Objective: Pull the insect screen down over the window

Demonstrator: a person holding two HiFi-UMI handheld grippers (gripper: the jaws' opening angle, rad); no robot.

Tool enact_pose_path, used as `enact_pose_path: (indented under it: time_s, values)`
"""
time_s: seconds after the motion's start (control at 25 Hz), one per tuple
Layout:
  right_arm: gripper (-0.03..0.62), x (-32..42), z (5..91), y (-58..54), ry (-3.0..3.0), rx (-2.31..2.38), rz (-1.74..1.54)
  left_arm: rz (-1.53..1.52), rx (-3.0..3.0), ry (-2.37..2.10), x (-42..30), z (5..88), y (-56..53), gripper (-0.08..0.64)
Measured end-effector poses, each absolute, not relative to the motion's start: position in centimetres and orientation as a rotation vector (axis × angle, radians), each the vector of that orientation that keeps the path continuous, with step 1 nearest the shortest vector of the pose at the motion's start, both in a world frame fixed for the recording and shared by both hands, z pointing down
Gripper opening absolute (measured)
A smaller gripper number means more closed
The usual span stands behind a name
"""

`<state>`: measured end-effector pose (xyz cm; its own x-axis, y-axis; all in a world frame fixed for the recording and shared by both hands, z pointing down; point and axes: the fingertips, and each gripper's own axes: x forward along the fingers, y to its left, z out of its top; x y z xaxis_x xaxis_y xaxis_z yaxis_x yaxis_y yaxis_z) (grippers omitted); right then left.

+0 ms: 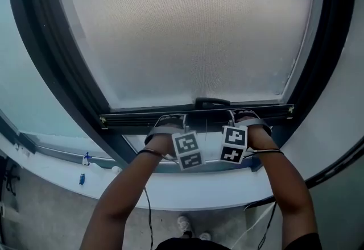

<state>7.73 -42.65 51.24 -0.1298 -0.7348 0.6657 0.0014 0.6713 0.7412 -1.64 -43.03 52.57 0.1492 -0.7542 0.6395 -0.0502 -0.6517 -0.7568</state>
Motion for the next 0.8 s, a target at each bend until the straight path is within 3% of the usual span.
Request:
enact_pose_path:
  time_s: [0.8]
  values:
    - [0.161, 7.8, 53.1, -42.8, -1.572, 0.590, -0.660, -1.515, -1.974, 0.791, -1.3, 54.3, -43.1, 0.202]
